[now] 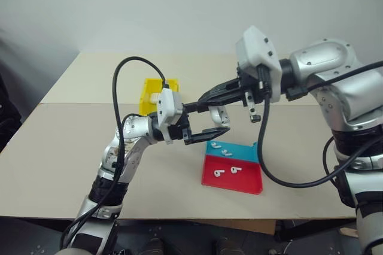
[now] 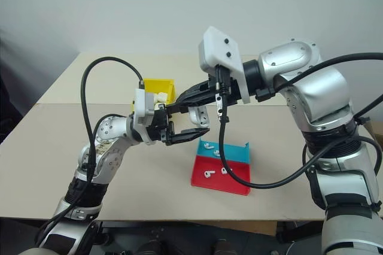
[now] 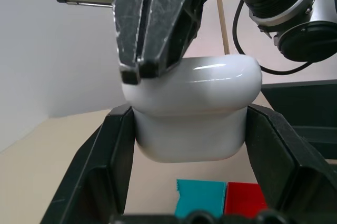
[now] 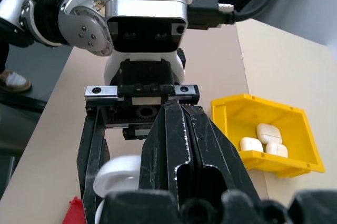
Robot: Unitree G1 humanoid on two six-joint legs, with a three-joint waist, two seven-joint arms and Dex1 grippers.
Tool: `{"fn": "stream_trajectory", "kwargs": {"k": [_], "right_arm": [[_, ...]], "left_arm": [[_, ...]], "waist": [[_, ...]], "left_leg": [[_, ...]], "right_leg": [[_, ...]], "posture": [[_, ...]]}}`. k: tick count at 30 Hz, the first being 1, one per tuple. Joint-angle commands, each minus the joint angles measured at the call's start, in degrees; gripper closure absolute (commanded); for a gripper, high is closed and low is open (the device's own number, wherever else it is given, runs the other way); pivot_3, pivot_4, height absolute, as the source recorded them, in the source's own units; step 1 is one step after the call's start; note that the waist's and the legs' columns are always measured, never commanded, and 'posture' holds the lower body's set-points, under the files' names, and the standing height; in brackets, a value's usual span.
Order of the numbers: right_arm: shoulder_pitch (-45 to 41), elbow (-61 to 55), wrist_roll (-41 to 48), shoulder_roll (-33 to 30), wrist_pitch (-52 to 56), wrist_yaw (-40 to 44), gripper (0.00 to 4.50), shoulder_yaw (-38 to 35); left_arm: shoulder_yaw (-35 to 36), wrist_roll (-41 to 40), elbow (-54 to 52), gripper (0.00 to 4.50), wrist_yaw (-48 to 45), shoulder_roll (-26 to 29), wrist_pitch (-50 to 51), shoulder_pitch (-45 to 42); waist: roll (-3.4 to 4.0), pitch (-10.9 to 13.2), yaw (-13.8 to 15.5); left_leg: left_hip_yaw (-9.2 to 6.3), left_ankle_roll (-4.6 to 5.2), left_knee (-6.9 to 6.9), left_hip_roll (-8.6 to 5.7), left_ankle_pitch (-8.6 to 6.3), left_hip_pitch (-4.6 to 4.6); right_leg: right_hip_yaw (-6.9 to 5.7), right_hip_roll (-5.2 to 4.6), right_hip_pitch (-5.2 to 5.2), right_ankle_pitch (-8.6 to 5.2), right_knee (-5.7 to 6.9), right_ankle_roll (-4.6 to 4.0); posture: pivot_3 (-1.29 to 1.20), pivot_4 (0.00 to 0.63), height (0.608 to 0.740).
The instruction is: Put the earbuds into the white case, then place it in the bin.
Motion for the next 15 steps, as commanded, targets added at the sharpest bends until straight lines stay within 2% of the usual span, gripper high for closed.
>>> {"fn": "stream_trajectory", "kwargs": {"k": [1, 10, 15], "right_arm": [[-0.65, -2.06, -2.67, -1.15, -2.27, 1.59, 4.47, 1.45], [0.73, 0.11, -6.63, -4.72, -5.21, 3.09, 4.47, 0.7], [-0.39, 1.58, -2.09, -3.1, -3.08, 1.65, 4.47, -4.6]], "left_arm": [[0.61, -0.07, -1.12, 1.69, 0.43, -0.31, -0.89, -1.59], [1.59, -1.12, -2.23, 1.69, 0.24, 0.16, -1.14, -0.76], [1.64, -0.98, -1.76, 1.69, 0.51, -0.09, -1.46, -0.67]], "waist": [[0.0, 0.0, 0.0], [0.02, -0.01, 0.02], [0.03, -0.01, -0.08]], "left_leg": [[0.0, 0.0, 0.0, 0.0, 0.0, 0.0], [0.02, 0.0, 0.02, -0.01, 0.0, 0.0], [0.01, -0.01, 0.02, 0.0, 0.0, 0.01]], "right_leg": [[0.0, 0.0, 0.0, 0.0, 0.0, 0.0], [0.02, -0.01, 0.0, 0.0, 0.01, 0.0], [0.02, 0.0, 0.0, 0.0, 0.01, 0.0]], "posture": [[0.0, 0.15, 0.74], [0.0, 0.15, 0.74], [0.0, 0.15, 0.74]]}}
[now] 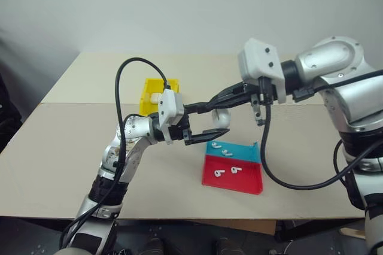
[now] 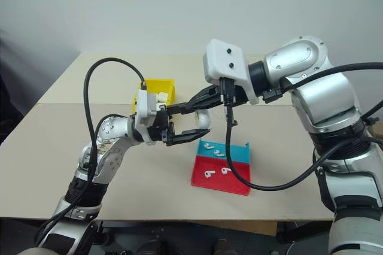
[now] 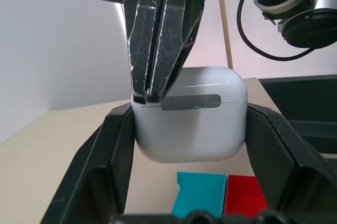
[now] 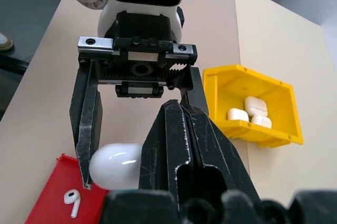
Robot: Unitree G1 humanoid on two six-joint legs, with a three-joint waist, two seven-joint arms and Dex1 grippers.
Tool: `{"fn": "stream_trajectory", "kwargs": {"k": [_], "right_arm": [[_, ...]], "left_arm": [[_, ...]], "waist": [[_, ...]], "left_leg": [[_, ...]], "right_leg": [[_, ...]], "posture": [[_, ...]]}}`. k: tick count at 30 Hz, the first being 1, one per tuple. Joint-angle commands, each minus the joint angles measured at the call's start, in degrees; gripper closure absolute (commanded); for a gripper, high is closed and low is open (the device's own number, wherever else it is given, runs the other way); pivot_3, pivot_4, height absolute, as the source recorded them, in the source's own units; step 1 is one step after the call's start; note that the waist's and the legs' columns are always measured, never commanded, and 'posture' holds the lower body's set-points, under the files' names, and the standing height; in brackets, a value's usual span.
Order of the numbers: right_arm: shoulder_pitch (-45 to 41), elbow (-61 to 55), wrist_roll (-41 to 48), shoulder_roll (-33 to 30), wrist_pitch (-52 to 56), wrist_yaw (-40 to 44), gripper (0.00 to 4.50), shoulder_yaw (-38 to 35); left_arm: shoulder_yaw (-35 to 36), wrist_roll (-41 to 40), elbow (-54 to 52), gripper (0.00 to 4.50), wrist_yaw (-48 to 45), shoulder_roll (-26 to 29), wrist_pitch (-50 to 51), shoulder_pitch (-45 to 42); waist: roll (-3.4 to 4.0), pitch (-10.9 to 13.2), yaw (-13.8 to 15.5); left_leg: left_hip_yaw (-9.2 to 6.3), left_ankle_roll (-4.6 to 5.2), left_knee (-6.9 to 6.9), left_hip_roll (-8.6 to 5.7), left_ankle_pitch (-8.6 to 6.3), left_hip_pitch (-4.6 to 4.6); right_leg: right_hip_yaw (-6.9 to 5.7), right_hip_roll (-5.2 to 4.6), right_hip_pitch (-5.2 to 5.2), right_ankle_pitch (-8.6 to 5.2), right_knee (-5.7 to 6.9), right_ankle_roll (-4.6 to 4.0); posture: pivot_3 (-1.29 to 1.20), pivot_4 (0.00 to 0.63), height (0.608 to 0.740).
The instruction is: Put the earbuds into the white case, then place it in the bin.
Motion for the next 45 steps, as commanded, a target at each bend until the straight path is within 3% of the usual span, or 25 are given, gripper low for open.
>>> {"fn": "stream_trajectory", "kwargs": {"k": [1, 7, 12, 16, 21, 25, 31, 36, 41, 45], "right_arm": [[-1.31, 0.82, 3.39, 1.04, 1.51, -1.6, 4.47, -5.94], [1.95, 1.87, 4.11, 3.35, 1.44, -10.97, 4.47, -14.21], [12.35, -4.3, 5.26, 5.03, 5.62, -21.46, 4.47, -20.6], [22.27, -11.83, 9.51, 6.88, 11.54, -27.4, 4.47, -24.06], [29.37, -17.02, 10.52, 6.86, 14.46, -32.22, 4.47, -24.26], [31.33, -17.83, 11.51, 5.36, 16.51, -34.22, 4.47, -24.88], [32.45, -18.15, 12.36, 3.98, 17.74, -35.96, 4.47, -25.04], [32.05, -17.6, 11.86, 4.14, 17.85, -37.18, 4.5, -23.47], [32.15, -17.44, 11.79, 3.81, 17.76, -37.53, 4.5, -22.65], [33.2, -17.8, 10.85, 2.06, 17.02, -37.1, 4.5, -22.49]], "left_arm": [[1.79, -1.12, -2.02, 1.69, 0.57, -0.5, -1.58, -0.66], [4.85, 1.42, -2.55, 1.69, 9.37, -2.66, -3.39, -0.99], [6.62, 15.18, 0.67, 1.69, 29.83, -2.72, 3.26, -8.15], [6.55, 25.76, 14.36, 1.69, 44.12, -2.8, 4.88, -15.59], [7.74, 29.91, 29.2, 1.69, 53.89, -4.43, 6.91, -21.0], [6.54, 31.86, 39.52, 1.69, 54.79, -4.24, 9.2, -23.71], [6.61, 30.82, 45.33, 1.69, 51.63, -4.95, 11.6, -25.85], [6.13, 31.21, 46.36, 0.02, 50.9, -5.25, 11.3, -25.66], [7.58, 29.51, 42.44, 0.02, 50.02, -5.39, 7.9, -23.65], [12.6, 21.56, 31.59, 0.02, 45.95, -6.68, 7.91, -19.64]], "waist": [[0.0, 0.0, 0.01], [0.0, 0.0, 0.15], [-0.01, 0.0, 0.91], [0.0, 0.0, 1.36], [0.01, -0.01, 1.22], [0.0, -0.01, 1.28], [0.0, 0.0, 1.31], [0.0, 0.0, 1.25], [0.0, 0.0, 1.22], [0.0, 0.0, 1.3]], "left_leg": [[0.0, 0.0, 0.0, 0.0, 0.0, 0.0], [-0.01, 0.0, 0.03, 0.0, 0.0, 0.01], [-0.07, -0.01, 0.06, -0.03, 0.01, 0.01], [-0.06, -0.02, 0.06, -0.07, 0.02, 0.06], [-0.05, -0.02, 0.03, -0.07, 0.02, 0.06], [-0.05, -0.02, 0.02, -0.07, 0.02, 0.04], [-0.06, -0.03, 0.01, -0.09, 0.02, 0.0], [-0.06, -0.03, 0.0, -0.09, 0.02, 0.0], [-0.07, -0.03, 0.0, -0.09, 0.02, 0.0], [-0.06, -0.04, 0.0, -0.09, 0.02, -0.02]], "right_leg": [[0.0, 0.0, 0.0, 0.0, 0.01, 0.0], [0.0, -0.01, 0.03, 0.0, 0.02, 0.0], [-0.03, -0.01, 0.08, 0.02, 0.02, 0.02], [0.0, -0.02, 0.11, 0.04, 0.02, 0.05], [0.01, -0.02, 0.08, 0.04, 0.02, 0.06], [-0.01, -0.01, 0.06, 0.04, 0.01, 0.06], [-0.01, -0.02, 0.05, 0.03, -0.01, 0.06], [-0.02, -0.02, 0.05, 0.03, -0.01, 0.06], [-0.01, -0.02, 0.05, 0.04, -0.01, 0.06], [-0.01, -0.03, 0.05, 0.03, -0.02, 0.06]], "posture": [[0.0, 0.15, 0.74], [0.0, 0.15, 0.74], [0.0, 0.15, 0.74], [0.0, 0.15, 0.74], [0.0, 0.15, 0.74], [0.0, 0.15, 0.74], [0.0, 0.15, 0.74], [0.0, 0.15, 0.74], [0.0, 0.15, 0.74], [0.0, 0.15, 0.74]]}}
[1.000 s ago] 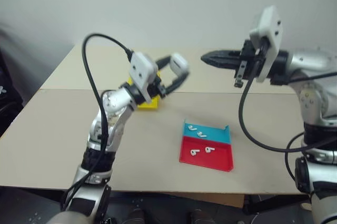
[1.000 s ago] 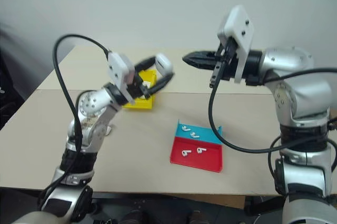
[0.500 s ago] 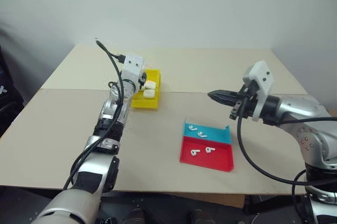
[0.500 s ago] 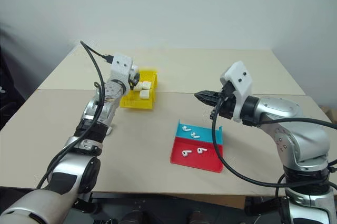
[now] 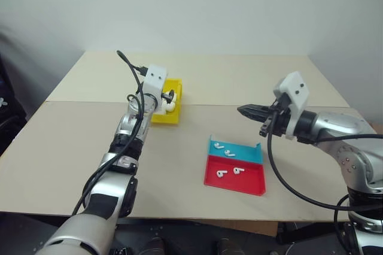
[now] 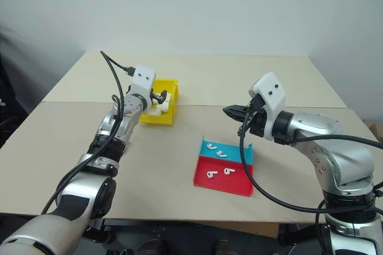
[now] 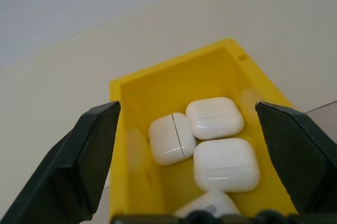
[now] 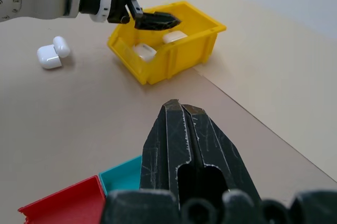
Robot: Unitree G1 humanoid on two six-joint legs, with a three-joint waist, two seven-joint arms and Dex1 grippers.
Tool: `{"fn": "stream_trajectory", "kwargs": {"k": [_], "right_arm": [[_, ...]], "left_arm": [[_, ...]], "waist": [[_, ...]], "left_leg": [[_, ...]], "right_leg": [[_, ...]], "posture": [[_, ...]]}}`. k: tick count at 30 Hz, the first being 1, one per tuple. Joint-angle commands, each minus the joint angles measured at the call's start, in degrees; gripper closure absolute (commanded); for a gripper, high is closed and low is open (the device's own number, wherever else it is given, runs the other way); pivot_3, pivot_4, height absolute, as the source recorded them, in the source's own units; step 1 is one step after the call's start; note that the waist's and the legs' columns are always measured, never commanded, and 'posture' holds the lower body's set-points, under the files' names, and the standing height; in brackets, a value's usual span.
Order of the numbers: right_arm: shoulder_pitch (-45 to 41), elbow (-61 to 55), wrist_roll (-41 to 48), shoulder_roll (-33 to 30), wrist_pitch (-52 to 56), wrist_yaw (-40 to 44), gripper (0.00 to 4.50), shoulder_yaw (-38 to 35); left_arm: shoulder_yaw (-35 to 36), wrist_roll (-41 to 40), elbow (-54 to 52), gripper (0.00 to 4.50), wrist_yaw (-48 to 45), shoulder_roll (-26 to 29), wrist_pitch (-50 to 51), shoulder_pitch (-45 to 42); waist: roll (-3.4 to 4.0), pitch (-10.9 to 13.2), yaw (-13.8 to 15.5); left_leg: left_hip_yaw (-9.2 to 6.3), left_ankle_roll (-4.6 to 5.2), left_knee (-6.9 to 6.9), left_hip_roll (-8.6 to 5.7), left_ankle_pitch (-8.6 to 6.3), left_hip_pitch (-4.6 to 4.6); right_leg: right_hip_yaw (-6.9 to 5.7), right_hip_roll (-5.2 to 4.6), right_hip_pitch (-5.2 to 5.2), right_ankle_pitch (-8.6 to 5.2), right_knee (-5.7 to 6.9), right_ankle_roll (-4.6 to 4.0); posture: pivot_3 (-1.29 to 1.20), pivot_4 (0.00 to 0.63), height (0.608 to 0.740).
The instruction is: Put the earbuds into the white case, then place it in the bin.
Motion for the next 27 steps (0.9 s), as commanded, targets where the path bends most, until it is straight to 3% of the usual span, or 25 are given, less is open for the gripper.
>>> {"fn": "stream_trajectory", "kwargs": {"k": [1, 4, 9, 12, 14, 19, 27], "right_arm": [[1.54, -1.97, -0.89, -3.29, -1.75, 1.1, 4.5, -1.28], [7.38, -3.64, -1.24, -6.98, -8.05, 7.25, 4.5, -3.74], [20.29, -3.46, -3.71, -14.46, -22.56, 20.18, 4.5, -12.14], [26.08, -0.21, -5.24, -17.41, -31.09, 28.28, 4.5, -18.26], [28.44, 2.43, -5.59, -18.96, -34.69, 32.23, 4.5, -21.37], [32.6, 8.44, -6.72, -21.45, -40.11, 38.53, 4.5, -27.15], [38.59, 10.93, -8.29, -21.13, -44.71, 42.64, 4.5, -30.83]], "left_arm": [[5.55, -10.32, -12.24, 0.02, -7.2, -0.06, 2.71, 2.13], [8.45, -20.46, -24.59, 0.02, -17.49, 1.98, 5.27, 8.29], [6.8, -25.89, -43.25, 0.02, -31.0, 13.62, 8.0, 21.59], [10.18, -32.59, -51.19, 0.02, -40.3, 21.77, 10.32, 29.63], [13.58, -36.98, -54.58, 0.02, -45.66, 26.78, 11.2, 35.09], [21.97, -44.55, -60.04, 0.02, -54.83, 35.79, 13.79, 47.81], [30.59, -43.3, -61.16, 0.02, -62.37, 41.74, 11.66, 64.43]], "waist": [[0.0, 0.0, 0.02], [0.01, 0.0, -0.05], [0.02, -0.01, -0.62], [-0.02, 0.01, -0.83], [-0.03, 0.02, -1.24], [-0.04, 0.01, -1.54], [-0.05, 0.02, -1.4]], "left_leg": [[0.0, 0.0, 0.0, 0.0, 0.0, -0.01], [0.0, 0.0, -0.01, 0.0, 0.0, -0.02], [0.01, -0.01, -0.08, 0.0, 0.0, 0.1], [-0.01, -0.06, -0.06, 0.01, 0.03, 0.46], [0.01, -0.08, -0.06, 0.03, 0.01, 0.88], [0.04, -0.09, -0.07, 0.04, 0.02, 1.19], [0.13, -0.14, -0.18, 0.05, -0.03, 1.15]], "right_leg": [[0.0, 0.0, 0.0, 0.0, 0.0, 0.0], [0.0, -0.01, 0.0, 0.0, -0.02, 0.0], [0.03, -0.01, 0.04, -0.02, 0.0, 0.04], [-0.01, 0.0, 0.37, -0.07, 0.01, 0.11], [-0.03, -0.03, 0.78, -0.3, -0.01, 0.39], [0.03, -0.06, 0.97, -0.49, -0.03, 0.01], [0.08, -0.09, 0.85, -0.59, -0.07, -0.06]], "posture": [[0.0, 0.15, 0.74], [0.0, 0.15, 0.74], [0.0, 0.15, 0.74], [0.0, 0.15, 0.74], [0.0, 0.15, 0.74], [0.0, 0.15, 0.74], [0.0, 0.15, 0.74]]}}
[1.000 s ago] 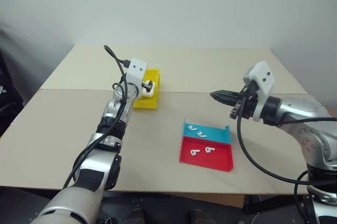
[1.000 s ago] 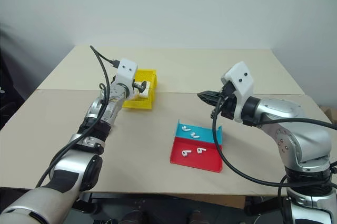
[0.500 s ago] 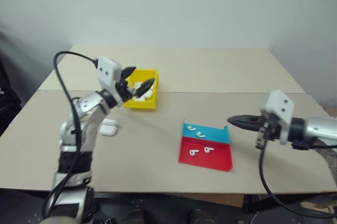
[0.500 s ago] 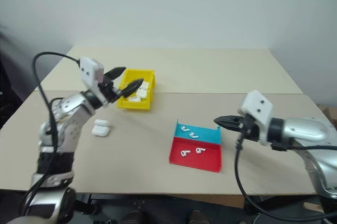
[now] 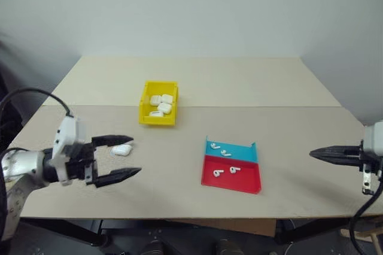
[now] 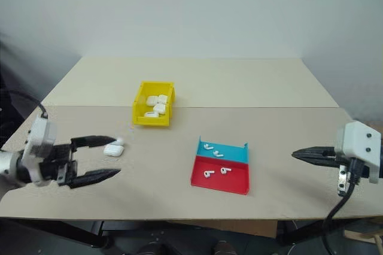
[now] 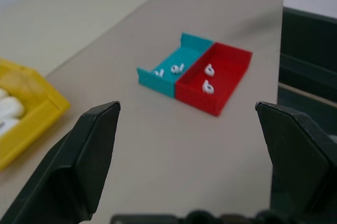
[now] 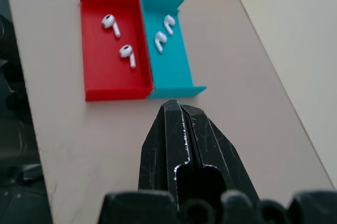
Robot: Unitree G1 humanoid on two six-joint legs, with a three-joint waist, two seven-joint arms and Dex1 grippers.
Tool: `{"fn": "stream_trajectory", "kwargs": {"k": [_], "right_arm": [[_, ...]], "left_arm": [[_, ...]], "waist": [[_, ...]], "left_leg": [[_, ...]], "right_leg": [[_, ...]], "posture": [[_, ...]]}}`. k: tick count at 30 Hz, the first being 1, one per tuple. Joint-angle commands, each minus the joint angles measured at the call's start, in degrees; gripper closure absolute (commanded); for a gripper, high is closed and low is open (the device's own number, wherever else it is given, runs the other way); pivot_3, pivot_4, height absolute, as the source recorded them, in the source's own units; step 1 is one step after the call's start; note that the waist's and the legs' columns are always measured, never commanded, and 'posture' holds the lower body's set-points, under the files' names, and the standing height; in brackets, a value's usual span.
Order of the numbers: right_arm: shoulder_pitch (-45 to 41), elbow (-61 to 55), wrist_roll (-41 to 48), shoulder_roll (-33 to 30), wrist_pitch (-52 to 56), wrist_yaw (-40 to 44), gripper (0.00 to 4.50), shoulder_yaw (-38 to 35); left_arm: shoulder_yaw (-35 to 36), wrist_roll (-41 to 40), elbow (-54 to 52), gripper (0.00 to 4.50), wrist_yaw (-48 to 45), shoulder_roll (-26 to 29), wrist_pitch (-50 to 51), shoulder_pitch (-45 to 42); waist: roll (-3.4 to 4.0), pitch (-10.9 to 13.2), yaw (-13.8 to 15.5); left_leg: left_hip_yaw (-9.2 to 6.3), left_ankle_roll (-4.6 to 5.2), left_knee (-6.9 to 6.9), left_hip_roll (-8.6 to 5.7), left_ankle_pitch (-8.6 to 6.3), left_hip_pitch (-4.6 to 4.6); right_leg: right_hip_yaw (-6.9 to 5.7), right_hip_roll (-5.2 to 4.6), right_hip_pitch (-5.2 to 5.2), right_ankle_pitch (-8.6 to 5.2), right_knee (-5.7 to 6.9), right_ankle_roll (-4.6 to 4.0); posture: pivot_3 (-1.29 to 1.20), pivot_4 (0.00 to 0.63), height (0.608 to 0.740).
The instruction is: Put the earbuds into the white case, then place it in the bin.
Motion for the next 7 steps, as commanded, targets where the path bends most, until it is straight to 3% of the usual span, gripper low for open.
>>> {"fn": "stream_trajectory", "kwargs": {"k": [1, 7], "right_arm": [[0.64, -0.49, -0.25, -0.05, -2.12, -0.08, 4.5, -1.93], [-1.01, -0.59, 0.35, 0.41, -1.77, -2.0, 4.5, 1.42]], "left_arm": [[4.11, 0.27, -1.26, 0.02, -2.48, 1.21, -2.1, 3.12], [6.2, -0.55, -3.6, 0.02, -0.33, 0.81, -1.79, 4.71]], "waist": [[0.0, 0.0, 0.0], [-0.01, 0.0, 0.02]], "left_leg": [[-0.01, 0.0, 0.0, 0.0, 0.0, 0.0], [0.0, -0.42, 0.01, 0.02, -0.25, 0.07]], "right_leg": [[0.0, 0.0, 0.0, 0.0, 0.0, 0.0], [-0.01, -0.02, 0.0, 0.0, -0.01, -0.01]], "posture": [[0.0, 0.15, 0.74], [0.0, 0.15, 0.74]]}}
